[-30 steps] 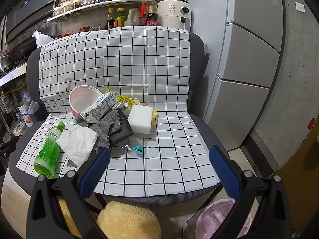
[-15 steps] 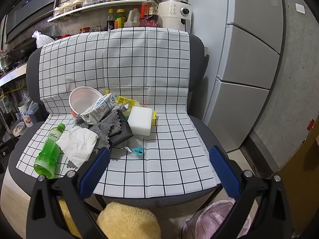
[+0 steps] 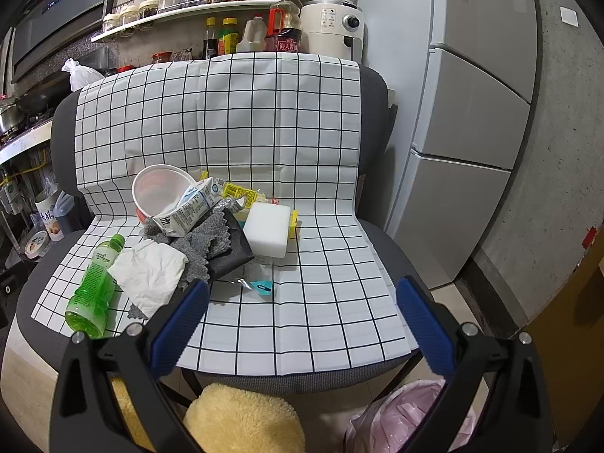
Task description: Collect trash
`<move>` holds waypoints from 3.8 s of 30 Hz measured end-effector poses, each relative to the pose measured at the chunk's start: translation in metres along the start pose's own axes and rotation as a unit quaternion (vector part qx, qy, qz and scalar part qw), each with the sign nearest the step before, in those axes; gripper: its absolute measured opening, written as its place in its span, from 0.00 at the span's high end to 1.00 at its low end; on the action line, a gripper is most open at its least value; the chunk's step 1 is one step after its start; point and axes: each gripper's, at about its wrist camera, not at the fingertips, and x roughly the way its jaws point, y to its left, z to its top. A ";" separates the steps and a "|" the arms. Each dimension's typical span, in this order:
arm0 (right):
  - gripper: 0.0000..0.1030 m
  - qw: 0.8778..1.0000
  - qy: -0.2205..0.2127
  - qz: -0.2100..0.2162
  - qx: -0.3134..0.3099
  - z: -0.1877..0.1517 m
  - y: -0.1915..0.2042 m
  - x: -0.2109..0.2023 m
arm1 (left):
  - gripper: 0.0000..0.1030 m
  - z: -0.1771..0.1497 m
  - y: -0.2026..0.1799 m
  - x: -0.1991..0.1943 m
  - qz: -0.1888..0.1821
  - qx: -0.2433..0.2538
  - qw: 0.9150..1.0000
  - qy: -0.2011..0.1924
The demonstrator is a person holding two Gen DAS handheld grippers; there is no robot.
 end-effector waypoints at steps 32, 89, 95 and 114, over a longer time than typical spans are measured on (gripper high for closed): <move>0.06 1.000 0.003 0.000 -0.001 -0.004 0.001 0.005 | 0.06 -0.002 0.006 0.004 0.004 -0.006 1.000 0.008; 0.98 0.979 -0.061 0.193 -0.019 0.010 0.088 0.080 | 0.07 -0.031 0.063 0.106 -0.023 -0.077 0.994 0.070; 0.98 0.983 -0.103 0.152 0.006 0.012 0.041 0.057 | 0.07 -0.024 0.047 0.102 -0.020 -0.068 0.995 0.068; 0.98 0.988 -0.075 0.133 0.033 -0.013 -0.031 0.090 | 0.11 0.066 -0.101 0.174 -0.154 -0.018 0.988 0.019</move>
